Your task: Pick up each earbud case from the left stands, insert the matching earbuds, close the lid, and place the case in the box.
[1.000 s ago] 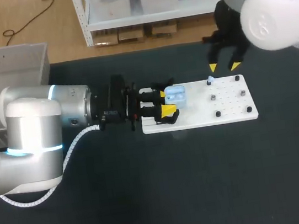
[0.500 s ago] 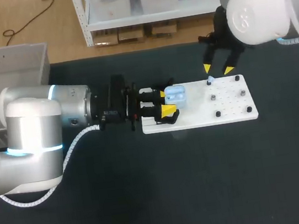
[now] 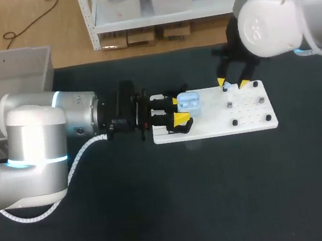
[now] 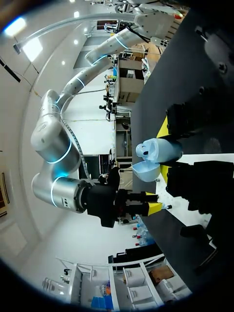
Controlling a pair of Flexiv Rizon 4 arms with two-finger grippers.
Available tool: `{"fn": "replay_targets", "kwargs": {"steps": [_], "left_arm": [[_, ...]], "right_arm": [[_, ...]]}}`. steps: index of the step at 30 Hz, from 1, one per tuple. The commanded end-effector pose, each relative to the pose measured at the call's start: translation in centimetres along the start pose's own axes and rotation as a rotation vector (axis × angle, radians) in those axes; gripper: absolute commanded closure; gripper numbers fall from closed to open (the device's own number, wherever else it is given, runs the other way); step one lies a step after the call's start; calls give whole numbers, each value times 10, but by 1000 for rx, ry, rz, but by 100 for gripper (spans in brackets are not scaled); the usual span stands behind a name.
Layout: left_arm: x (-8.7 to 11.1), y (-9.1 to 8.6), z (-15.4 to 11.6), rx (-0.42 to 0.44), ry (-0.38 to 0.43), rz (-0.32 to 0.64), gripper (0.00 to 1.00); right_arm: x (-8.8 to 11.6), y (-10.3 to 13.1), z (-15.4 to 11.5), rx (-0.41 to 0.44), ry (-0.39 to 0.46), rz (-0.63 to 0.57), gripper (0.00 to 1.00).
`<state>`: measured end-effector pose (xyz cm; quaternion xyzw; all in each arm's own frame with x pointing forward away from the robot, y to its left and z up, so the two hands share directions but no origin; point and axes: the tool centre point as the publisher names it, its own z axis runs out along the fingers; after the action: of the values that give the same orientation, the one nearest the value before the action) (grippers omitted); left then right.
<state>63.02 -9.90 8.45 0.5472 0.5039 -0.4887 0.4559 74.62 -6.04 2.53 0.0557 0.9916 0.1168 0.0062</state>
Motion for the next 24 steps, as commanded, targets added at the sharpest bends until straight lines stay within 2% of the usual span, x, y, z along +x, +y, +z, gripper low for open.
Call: {"fn": "replay_targets", "kwargs": {"steps": [1,24], "left_arm": [[0,0,0,0,2,0,100],[0,0,0,0,2,0,100]], "right_arm": [[-5,-1,5,-3,2,3,52],[-9,-2,11,-13,17,-24,63]]}}
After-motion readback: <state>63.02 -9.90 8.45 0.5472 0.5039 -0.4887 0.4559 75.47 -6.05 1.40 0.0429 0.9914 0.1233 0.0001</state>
